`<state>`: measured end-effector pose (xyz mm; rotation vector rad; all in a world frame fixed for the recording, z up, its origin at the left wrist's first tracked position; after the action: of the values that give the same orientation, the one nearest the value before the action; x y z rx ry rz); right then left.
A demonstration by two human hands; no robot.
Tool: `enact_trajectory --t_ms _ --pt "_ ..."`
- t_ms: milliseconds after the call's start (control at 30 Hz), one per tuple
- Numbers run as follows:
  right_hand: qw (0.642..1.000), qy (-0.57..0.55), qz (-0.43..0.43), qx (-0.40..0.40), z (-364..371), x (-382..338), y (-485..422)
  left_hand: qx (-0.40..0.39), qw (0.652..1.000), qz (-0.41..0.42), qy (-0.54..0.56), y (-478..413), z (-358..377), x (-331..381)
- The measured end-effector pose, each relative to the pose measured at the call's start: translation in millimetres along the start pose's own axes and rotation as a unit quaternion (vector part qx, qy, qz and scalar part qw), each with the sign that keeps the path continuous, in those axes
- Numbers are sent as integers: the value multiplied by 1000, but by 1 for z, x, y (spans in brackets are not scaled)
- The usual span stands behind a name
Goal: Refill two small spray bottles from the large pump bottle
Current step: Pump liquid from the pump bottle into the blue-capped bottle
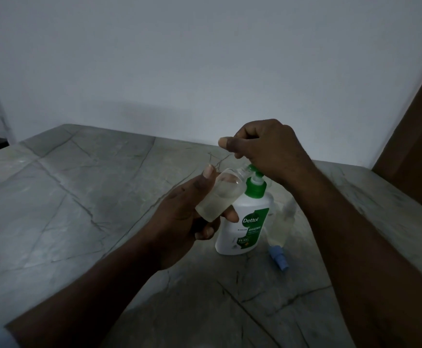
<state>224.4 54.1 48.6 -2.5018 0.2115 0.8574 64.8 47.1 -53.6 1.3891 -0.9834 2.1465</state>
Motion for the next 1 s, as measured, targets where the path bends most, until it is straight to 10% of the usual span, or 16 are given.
enact_trajectory --t_ms 300,600,1000 --pt "992 24 65 -108 16 11 -3 19 999 -19 -33 0 -4 -6" --pt "998 15 -17 51 -9 -1 1 -5 1000 5 -5 0 1 -1" --pt "991 47 63 -107 16 10 -5 8 1000 -11 -17 -3 -4 -6"
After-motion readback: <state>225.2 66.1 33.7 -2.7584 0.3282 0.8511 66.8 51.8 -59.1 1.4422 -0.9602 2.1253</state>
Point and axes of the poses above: each hand's wrist, its own y-axis away from the middle knuckle, its own z-axis out of the palm, x = y × z, the point moved 5 cm from there along -y, towards the middle knuckle, and after that the axes turned 6 degrees about z, right-handed, at the moved point
